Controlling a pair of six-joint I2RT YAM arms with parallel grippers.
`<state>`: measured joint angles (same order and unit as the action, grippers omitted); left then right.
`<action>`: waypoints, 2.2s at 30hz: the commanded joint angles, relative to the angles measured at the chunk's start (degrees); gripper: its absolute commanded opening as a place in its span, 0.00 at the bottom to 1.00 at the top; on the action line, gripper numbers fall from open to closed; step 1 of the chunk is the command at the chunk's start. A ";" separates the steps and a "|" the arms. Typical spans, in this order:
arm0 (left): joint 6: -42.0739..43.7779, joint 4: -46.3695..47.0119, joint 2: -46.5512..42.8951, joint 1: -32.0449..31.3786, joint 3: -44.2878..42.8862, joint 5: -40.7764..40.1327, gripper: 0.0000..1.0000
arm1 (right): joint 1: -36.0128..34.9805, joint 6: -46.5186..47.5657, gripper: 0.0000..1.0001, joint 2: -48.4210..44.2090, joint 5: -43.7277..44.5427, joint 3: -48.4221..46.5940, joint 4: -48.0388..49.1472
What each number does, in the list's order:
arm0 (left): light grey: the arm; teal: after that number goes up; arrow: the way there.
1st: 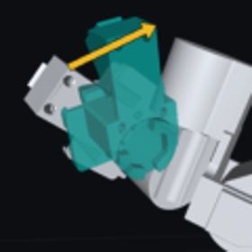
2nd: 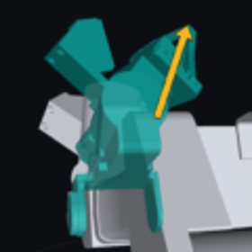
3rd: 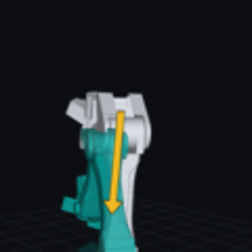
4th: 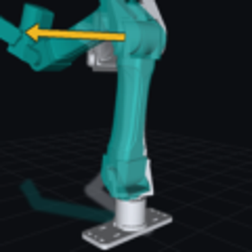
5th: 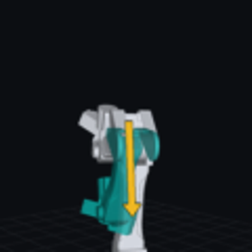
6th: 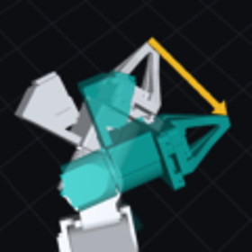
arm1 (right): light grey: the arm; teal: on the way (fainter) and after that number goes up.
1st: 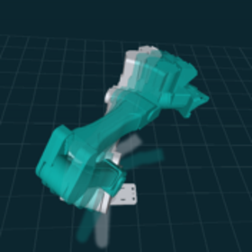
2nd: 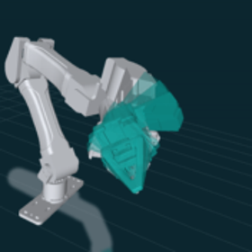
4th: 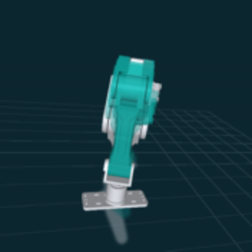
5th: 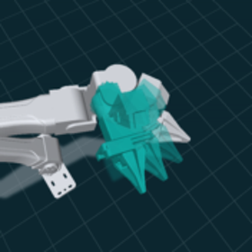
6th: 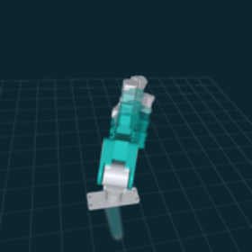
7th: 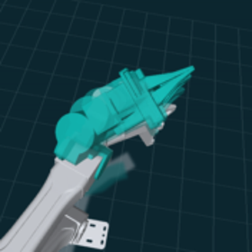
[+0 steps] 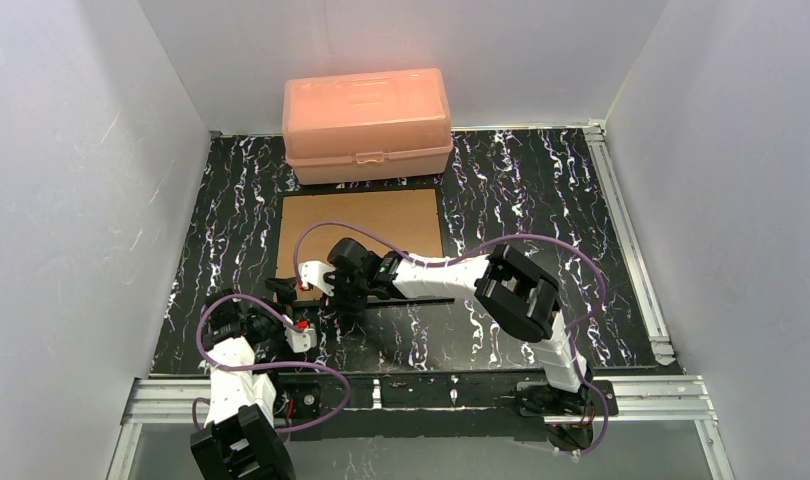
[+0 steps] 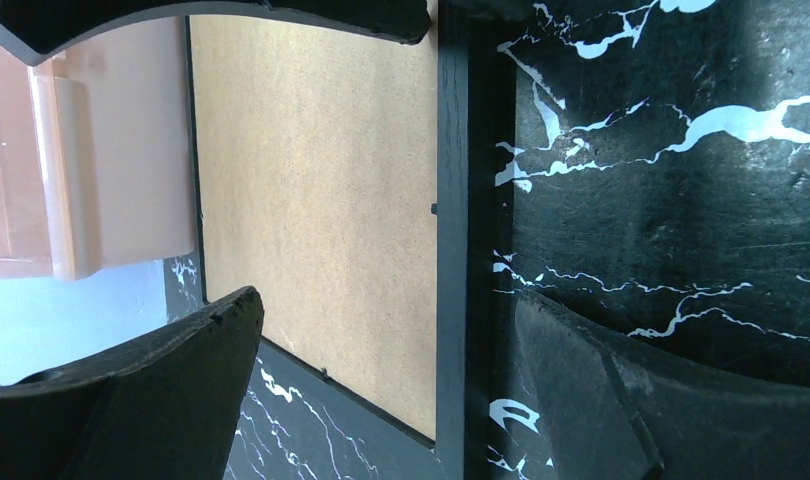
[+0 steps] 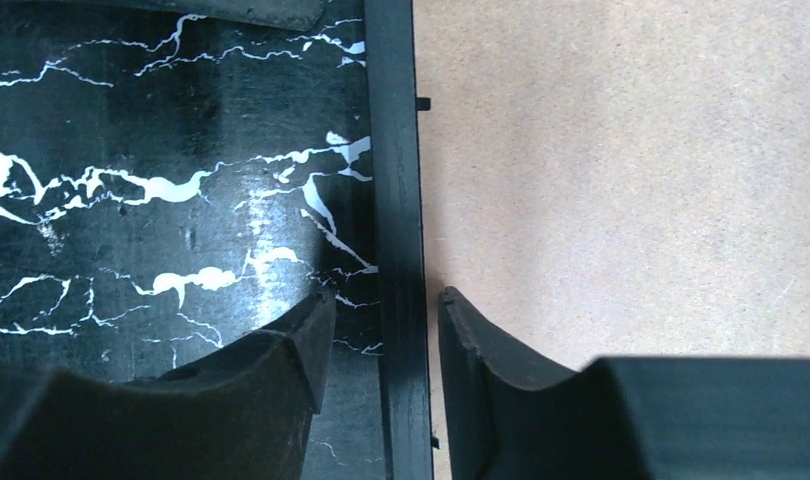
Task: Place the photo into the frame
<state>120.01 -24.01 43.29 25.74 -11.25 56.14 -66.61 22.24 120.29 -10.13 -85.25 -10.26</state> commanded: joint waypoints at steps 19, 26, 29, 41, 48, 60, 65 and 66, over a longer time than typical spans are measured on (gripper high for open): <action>28.92 -3.40 1.02 -0.34 3.73 -4.02 0.96 | -3.59 1.96 0.06 2.80 12.28 2.42 2.11; 29.85 -2.24 1.22 -0.43 4.66 -4.33 0.96 | -3.17 0.04 0.01 1.87 8.07 -0.92 0.54; 30.35 -1.96 1.35 -0.52 5.04 -4.46 0.96 | -2.86 -0.43 0.01 0.68 6.98 -1.38 0.56; 29.40 1.94 1.89 -0.77 6.74 -3.96 0.96 | -1.43 -1.98 0.01 -2.09 4.44 -3.45 0.16; 29.54 1.78 1.89 -0.78 7.00 -4.09 0.97 | -0.64 -2.64 0.01 -3.71 3.59 -4.90 0.06; 28.60 5.44 2.76 -1.02 7.90 -3.67 0.98 | -0.16 -3.68 0.01 -5.23 2.37 -6.48 -0.01; 27.17 7.48 3.41 -1.57 7.91 -3.77 0.98 | 0.08 -3.56 0.01 -5.33 1.89 -7.94 -1.03; 26.56 8.42 3.53 -1.63 7.84 -3.64 0.98 | 0.14 -3.70 0.01 -5.33 1.50 -7.99 -1.18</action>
<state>120.64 -10.66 44.47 24.53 -6.68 58.92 -66.92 20.84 120.38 -6.61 -89.10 -12.58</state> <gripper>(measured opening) 0.979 0.086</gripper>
